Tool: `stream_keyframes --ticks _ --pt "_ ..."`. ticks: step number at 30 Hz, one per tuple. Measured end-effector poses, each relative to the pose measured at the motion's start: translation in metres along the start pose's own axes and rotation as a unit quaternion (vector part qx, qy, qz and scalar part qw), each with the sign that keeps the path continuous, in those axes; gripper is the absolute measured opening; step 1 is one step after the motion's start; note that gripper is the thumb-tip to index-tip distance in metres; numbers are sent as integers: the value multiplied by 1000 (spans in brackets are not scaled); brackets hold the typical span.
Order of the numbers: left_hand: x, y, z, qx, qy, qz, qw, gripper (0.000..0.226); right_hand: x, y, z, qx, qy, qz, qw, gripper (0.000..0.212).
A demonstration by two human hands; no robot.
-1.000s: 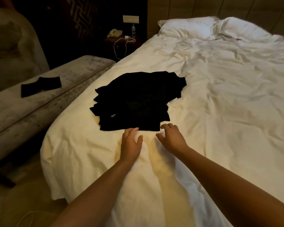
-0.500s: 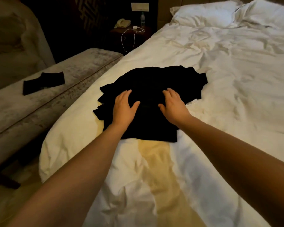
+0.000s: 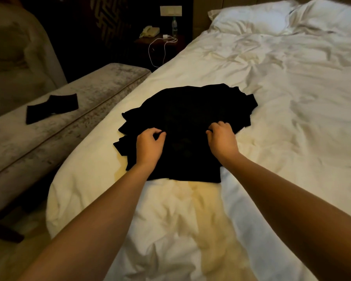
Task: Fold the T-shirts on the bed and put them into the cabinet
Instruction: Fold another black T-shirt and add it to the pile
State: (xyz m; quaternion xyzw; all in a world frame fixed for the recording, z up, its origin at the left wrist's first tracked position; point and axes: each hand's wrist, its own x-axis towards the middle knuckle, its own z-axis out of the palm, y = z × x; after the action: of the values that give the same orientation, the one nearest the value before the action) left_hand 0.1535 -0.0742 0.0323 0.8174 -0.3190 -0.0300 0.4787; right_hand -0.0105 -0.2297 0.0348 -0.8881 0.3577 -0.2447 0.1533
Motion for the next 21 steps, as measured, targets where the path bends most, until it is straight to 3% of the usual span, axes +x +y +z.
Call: stream_keyframes --ticks 9,16,21 --pt "-74 44 1 -74 -48 28 996 10 -71 8 -52 -12 -6 -14 1000 33" --pt "-135 85 9 -78 -123 84 986 10 -127 35 -98 -21 -73 55 996 39" --pt "-171 94 12 -96 -186 85 974 12 -156 23 -115 142 -75 39 986 41"
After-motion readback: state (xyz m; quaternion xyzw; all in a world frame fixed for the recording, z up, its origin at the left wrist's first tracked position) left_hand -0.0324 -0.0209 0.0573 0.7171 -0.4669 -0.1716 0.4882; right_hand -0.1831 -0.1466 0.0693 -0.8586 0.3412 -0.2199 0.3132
